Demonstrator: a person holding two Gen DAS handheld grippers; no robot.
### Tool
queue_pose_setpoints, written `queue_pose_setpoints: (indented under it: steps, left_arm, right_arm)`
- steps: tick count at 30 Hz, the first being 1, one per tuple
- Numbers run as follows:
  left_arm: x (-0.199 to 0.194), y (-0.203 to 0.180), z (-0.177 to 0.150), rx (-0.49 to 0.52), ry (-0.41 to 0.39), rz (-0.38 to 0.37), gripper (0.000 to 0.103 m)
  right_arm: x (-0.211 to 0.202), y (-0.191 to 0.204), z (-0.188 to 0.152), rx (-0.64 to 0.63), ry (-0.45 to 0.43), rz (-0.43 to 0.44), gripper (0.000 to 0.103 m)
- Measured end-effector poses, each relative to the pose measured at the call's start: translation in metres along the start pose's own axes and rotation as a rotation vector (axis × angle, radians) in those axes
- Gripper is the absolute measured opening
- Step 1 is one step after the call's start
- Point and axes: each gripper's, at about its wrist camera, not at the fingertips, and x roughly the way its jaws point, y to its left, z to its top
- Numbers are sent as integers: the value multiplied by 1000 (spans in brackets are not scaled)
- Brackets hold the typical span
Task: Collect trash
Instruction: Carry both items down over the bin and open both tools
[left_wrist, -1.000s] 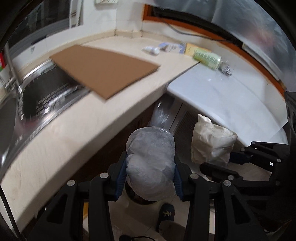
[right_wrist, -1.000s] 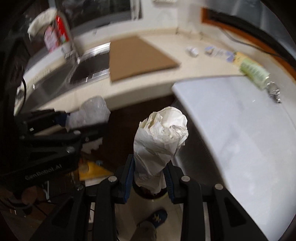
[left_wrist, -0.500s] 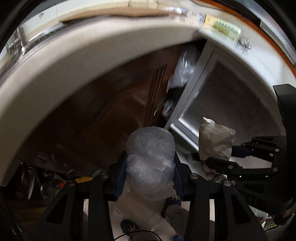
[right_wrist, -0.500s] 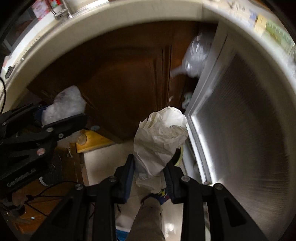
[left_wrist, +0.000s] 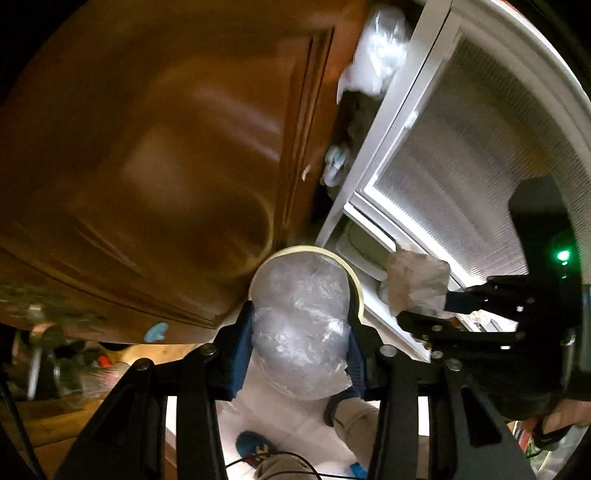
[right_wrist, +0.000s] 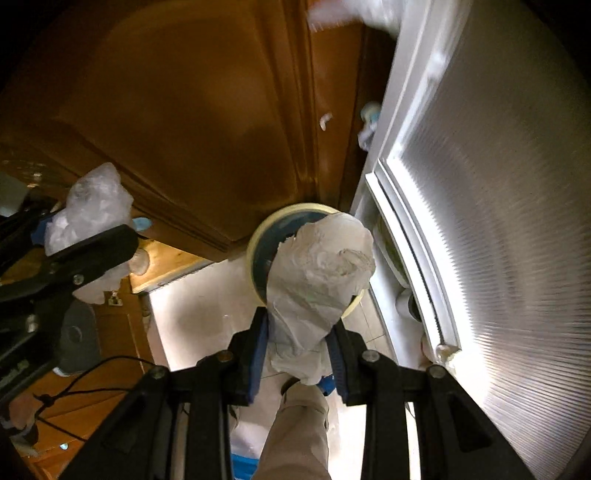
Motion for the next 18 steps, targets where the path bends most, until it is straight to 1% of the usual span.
queue_pose_setpoints:
  steps: [4, 8, 11, 15, 18]
  left_arm:
    - [33, -1, -2, -3, 21, -16, 43]
    - [64, 0, 0, -6, 33, -14, 43]
    - [89, 4, 7, -33, 41, -45, 45]
    - [112, 6, 18, -34, 29, -76, 48]
    - [123, 10, 22, -37, 35, -85, 53]
  right_arm:
    - [35, -15, -3, 48, 7, 6, 31]
    - [64, -25, -1, 68, 16, 22, 32]
    - [81, -33, 1, 81, 12, 35, 32]
    - [99, -44, 6, 106, 6, 53, 32]
    - [111, -49, 12, 111, -1, 61, 33]
